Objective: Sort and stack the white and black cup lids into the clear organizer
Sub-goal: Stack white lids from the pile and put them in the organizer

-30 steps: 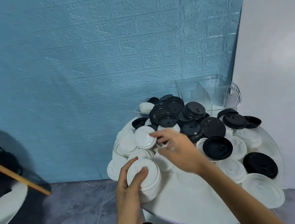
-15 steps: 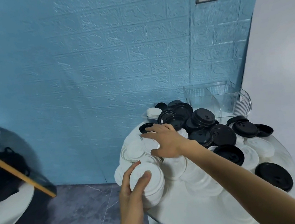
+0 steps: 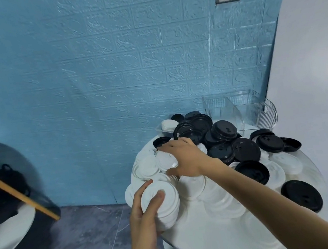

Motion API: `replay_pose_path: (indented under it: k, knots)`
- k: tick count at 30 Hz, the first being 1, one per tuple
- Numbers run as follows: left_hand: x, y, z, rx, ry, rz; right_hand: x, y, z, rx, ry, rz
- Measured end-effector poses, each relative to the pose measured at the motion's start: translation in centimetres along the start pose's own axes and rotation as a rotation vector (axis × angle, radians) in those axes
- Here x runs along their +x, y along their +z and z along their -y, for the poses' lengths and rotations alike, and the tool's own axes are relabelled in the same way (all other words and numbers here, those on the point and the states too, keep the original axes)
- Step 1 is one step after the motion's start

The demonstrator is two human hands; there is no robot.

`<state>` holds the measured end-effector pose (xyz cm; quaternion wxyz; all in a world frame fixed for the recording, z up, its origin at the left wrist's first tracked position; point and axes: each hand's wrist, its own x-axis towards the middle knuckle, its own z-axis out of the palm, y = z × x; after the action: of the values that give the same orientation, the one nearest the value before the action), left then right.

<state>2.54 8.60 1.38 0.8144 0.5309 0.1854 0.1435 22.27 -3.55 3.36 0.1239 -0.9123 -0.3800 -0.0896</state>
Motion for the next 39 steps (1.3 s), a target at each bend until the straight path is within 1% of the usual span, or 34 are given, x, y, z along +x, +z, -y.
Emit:
replay_pose_path:
  k: [7,11,13,19,21,23,30,35,39]
  knots:
    - [0.1,0.0,0.4,0.004,0.009,0.005,-1.2,-0.7,0.5,0.125,-0.005,-0.096]
    - [0.2,0.1,0.5,0.017,0.006,-0.011,-2.3,-1.3,0.8,0.124,0.029,-0.104]
    - [0.2,0.0,0.5,0.015,0.003,-0.023,-2.9,-1.9,1.2,0.166,0.051,-0.115]
    - [-0.5,0.6,-0.1,0.003,0.027,-0.005,-6.9,-3.8,4.2,0.468,0.096,-0.205]
    - [-0.8,1.0,-0.4,-0.017,0.030,0.001,-8.3,-4.6,5.2,0.622,0.118,-0.191]
    - [-1.0,1.4,-0.6,-0.027,0.026,0.005,-9.3,-5.0,6.2,0.709,0.129,-0.146]
    - [-1.5,2.0,-1.1,-0.054,-0.025,0.047,-11.0,-4.2,7.5,0.630,0.105,-0.073]
    - [-1.9,2.0,-1.0,0.024,0.001,0.079,-11.4,-3.1,8.0,0.649,0.084,-0.049]
    - [-1.8,2.0,-0.7,0.134,0.034,0.098,-11.6,-2.6,8.2,0.695,0.090,-0.043]
